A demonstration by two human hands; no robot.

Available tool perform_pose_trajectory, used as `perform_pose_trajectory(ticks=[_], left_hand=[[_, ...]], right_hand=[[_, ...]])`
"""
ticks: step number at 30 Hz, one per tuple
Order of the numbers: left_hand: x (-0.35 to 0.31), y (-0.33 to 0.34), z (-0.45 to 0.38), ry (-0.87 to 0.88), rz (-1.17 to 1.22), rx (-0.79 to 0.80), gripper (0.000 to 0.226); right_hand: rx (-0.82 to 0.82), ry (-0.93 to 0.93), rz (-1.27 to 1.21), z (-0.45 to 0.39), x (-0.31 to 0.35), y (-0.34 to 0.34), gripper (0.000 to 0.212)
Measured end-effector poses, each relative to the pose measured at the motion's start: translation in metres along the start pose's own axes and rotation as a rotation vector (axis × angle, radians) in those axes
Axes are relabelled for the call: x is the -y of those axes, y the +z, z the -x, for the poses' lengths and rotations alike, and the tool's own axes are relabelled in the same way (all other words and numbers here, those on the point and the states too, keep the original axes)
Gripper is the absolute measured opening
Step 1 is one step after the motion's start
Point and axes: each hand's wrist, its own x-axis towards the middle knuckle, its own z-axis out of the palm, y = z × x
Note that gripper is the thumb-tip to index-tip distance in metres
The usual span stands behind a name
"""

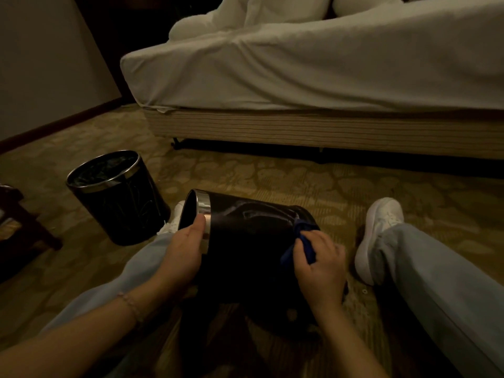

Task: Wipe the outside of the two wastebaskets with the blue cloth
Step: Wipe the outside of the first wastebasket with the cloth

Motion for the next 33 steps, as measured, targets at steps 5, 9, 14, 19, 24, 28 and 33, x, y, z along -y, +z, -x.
perform_pose_trajectory(ticks=[5, 9, 14, 19, 24, 28, 33], left_hand=[[0.003, 0.001, 0.005, 0.060, -0.062, -0.036, 0.044], [0.008, 0.001, 0.005, 0.108, -0.006, 0.090, 0.044], [0.014, -0.005, -0.001, 0.090, -0.031, 0.064, 0.037], [0.013, -0.002, 0.005, 0.115, -0.092, 0.130, 0.037], [0.002, 0.006, 0.010, 0.179, -0.076, 0.254, 0.035], [-0.011, 0.007, 0.014, -0.069, 0.150, 0.408, 0.033], [-0.032, -0.017, -0.023, -0.236, 0.319, 0.447, 0.031]], right_hand=[[0.036, -0.229, -0.015, 0.024, 0.069, 0.008, 0.030], [0.098, -0.423, -0.027, 0.046, 0.114, 0.016, 0.030], [0.084, -0.382, -0.002, 0.019, 0.084, 0.011, 0.030], [-0.008, -0.009, 0.061, -0.026, -0.005, -0.009, 0.042], [-0.085, 0.097, 0.034, -0.020, -0.021, -0.010, 0.021], [-0.087, 0.101, 0.003, -0.019, -0.025, -0.011, 0.019], [-0.067, -0.001, -0.003, -0.015, -0.021, -0.013, 0.039]])
